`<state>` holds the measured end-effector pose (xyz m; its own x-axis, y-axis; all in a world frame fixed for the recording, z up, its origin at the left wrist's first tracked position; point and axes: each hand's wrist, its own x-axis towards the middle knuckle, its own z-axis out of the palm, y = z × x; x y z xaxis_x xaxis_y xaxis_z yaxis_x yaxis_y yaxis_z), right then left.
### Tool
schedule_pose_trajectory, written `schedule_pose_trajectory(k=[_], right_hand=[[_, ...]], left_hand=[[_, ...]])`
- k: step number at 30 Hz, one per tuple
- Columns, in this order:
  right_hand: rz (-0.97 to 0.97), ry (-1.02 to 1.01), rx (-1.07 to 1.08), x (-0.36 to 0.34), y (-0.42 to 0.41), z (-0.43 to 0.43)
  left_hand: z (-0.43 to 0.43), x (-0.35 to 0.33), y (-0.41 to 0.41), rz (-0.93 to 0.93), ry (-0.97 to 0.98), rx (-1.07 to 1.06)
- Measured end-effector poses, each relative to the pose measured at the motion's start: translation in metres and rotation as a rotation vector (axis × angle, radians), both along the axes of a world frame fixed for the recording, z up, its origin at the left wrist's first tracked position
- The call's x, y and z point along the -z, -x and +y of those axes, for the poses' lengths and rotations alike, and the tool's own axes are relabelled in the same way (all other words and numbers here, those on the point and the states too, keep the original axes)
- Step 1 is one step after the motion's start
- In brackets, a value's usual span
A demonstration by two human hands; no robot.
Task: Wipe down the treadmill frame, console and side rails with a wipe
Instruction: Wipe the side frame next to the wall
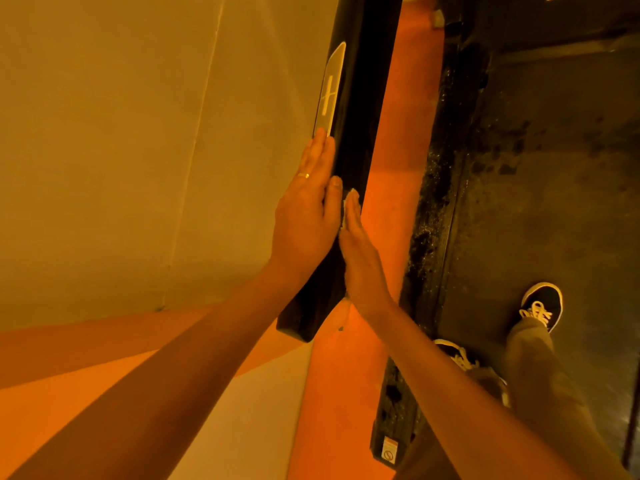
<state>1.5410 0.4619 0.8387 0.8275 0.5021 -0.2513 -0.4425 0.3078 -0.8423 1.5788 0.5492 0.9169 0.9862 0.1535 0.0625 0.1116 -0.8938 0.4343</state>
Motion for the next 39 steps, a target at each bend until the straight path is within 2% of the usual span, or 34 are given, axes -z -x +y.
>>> schedule_pose_trajectory(k=[5, 12, 16, 20, 24, 27, 30, 35, 39], right_hand=[[0.003, -0.034, -0.049, -0.003, 0.088, -0.010], [0.053, -0.009, 0.021, -0.006, 0.049, 0.001], [0.017, -0.053, -0.014, -0.005, 0.092, -0.011], [-0.095, 0.081, -0.037, 0.007, 0.125, -0.013], [-0.089, 0.172, 0.126, 0.010, 0.123, -0.013], [-0.017, 0.153, 0.284, 0.011, 0.124, -0.013], [0.061, 0.137, 0.333, 0.005, 0.114, -0.010], [0.030, 0.271, 0.325, 0.021, 0.093, -0.019], [0.030, 0.256, 0.444, 0.026, 0.033, -0.032]], left_hand=[[0.000, 0.000, 0.001, -0.011, -0.012, 0.004], [-0.001, 0.000, 0.000, -0.022, -0.010, 0.000], [-0.001, -0.001, 0.000, -0.018, 0.000, 0.006], [-0.001, -0.001, 0.001, -0.021, 0.015, 0.001], [0.000, -0.001, 0.001, -0.019, 0.039, -0.002], [0.000, -0.001, 0.001, -0.030, 0.038, -0.012], [0.000, 0.001, 0.003, -0.042, 0.031, -0.017], [0.001, 0.003, 0.001, -0.030, 0.012, -0.023], [0.002, 0.000, -0.002, 0.005, 0.001, 0.023]])
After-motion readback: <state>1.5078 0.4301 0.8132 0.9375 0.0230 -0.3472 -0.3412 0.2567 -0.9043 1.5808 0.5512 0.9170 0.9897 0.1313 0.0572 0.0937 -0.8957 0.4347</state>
